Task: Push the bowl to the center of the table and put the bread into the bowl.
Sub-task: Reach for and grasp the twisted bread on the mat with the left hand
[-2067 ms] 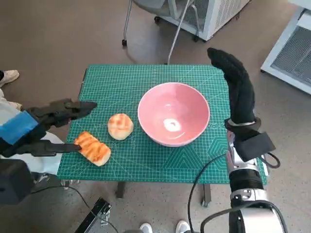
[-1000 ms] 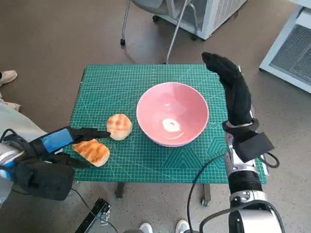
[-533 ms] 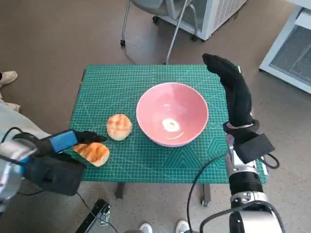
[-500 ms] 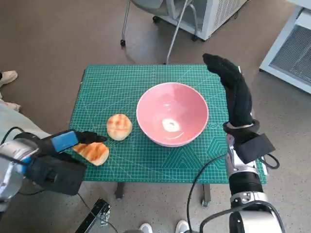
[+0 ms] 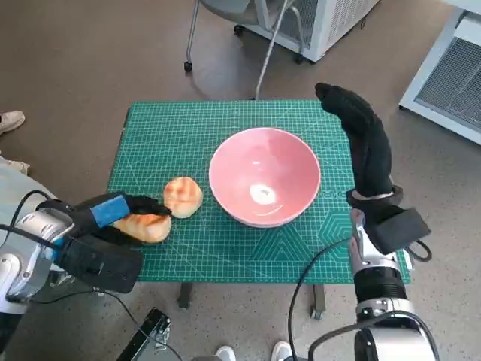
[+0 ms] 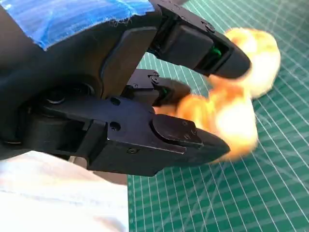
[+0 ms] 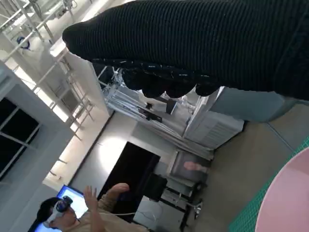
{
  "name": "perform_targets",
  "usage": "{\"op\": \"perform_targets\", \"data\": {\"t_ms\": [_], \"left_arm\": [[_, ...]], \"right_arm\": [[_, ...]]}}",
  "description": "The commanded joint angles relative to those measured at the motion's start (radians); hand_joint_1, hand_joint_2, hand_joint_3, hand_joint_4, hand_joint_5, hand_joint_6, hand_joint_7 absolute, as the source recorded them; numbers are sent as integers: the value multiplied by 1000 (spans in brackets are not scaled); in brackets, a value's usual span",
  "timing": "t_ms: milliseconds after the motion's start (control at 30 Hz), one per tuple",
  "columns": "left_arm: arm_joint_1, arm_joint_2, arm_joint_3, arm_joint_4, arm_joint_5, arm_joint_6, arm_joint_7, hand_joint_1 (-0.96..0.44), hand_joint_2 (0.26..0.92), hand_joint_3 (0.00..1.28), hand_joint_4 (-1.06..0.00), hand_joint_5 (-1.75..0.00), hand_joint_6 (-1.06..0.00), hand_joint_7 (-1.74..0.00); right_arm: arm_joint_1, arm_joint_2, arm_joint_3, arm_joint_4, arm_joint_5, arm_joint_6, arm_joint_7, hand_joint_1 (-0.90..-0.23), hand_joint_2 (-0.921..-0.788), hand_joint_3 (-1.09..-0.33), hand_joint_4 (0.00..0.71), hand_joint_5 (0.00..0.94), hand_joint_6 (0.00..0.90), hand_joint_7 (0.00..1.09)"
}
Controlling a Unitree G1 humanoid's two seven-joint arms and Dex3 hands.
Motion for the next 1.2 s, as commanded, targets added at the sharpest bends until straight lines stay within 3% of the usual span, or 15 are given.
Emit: {"op": "perform_targets", "data": {"t_ms": [33, 267, 567, 933, 1200], "left_arm": [[-5, 8, 41, 5, -95, -8, -51, 5, 920, 169, -539, -1378, -566, -1129], [-67, 25, 149, -34, -291, -42, -105, 4, 918, 131, -523, -1392, -667, -1071], [-192, 9, 245, -93, -365, -73, -41, 4, 909, 92, -525, -1353, -785, -978], [-372, -85, 189, -136, -313, -32, 11, 3, 914, 90, -513, -1327, -774, -1034], [-442, -131, 128, -129, -289, -40, -13, 3, 915, 93, -520, -1277, -756, -1096]], "right_arm": [[33, 7, -1, 0, 9, 17, 11, -527, -921, -808, 341, 0, 5, 825], [38, 7, -2, -2, 15, 21, 15, -531, -921, -807, 342, 1, 4, 826], [35, 5, -4, 2, 27, 28, 24, -529, -921, -808, 341, 0, 4, 827], [39, 2, -9, -8, 33, 33, 35, -534, -921, -807, 342, 1, 3, 827], [53, -6, -14, -21, 32, 27, 41, -549, -921, -797, 343, 1, 3, 830]]}}
